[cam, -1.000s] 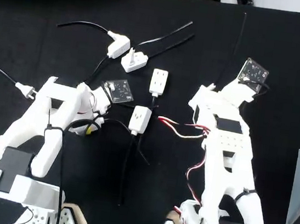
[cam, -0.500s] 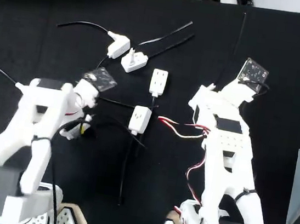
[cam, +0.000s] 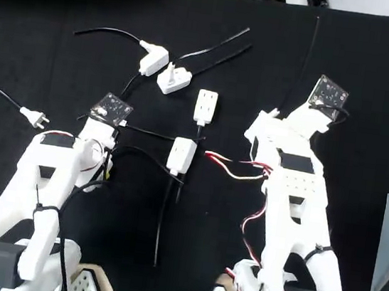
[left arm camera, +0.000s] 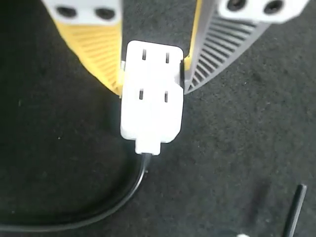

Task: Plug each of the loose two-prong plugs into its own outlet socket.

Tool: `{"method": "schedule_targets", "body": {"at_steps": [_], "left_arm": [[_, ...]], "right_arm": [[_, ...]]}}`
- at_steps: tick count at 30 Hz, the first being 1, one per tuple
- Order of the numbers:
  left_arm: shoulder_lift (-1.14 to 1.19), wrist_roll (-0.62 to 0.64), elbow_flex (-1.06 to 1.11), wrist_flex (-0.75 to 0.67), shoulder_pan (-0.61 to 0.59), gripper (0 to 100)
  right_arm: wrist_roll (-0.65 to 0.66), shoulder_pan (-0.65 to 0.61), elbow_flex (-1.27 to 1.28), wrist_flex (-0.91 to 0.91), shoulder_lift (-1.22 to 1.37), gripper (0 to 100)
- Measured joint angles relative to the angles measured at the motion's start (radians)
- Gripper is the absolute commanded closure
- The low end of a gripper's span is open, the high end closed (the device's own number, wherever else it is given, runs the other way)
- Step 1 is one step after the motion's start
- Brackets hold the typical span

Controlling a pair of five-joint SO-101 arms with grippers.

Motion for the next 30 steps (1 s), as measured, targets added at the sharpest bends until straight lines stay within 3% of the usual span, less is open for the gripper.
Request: {"method": "schedule_targets", "body": {"at_steps": [3, 12, 20, 30], "left_arm": [[-0.005, -0.012, -0.003, 0.049, 0.0, 73], [-0.137, -0.008, -0.057, 0.222, -0.003, 73], [-0.445, -0.006, -0.066, 0.307, -0.092, 73], [-0.64, 0.261, -0.066, 0.307, -0.196, 73]], "right_arm": [[0.0, -0.008, 0.0, 0.0, 0.0, 98.7], [0.138, -0.061, 0.0, 0.011, 0.0, 98.7], [0.252, -0.181, -0.117, 0.253, -0.002, 98.7], [0.279, -0.466, -0.353, 0.637, -0.014, 98.7]]}}
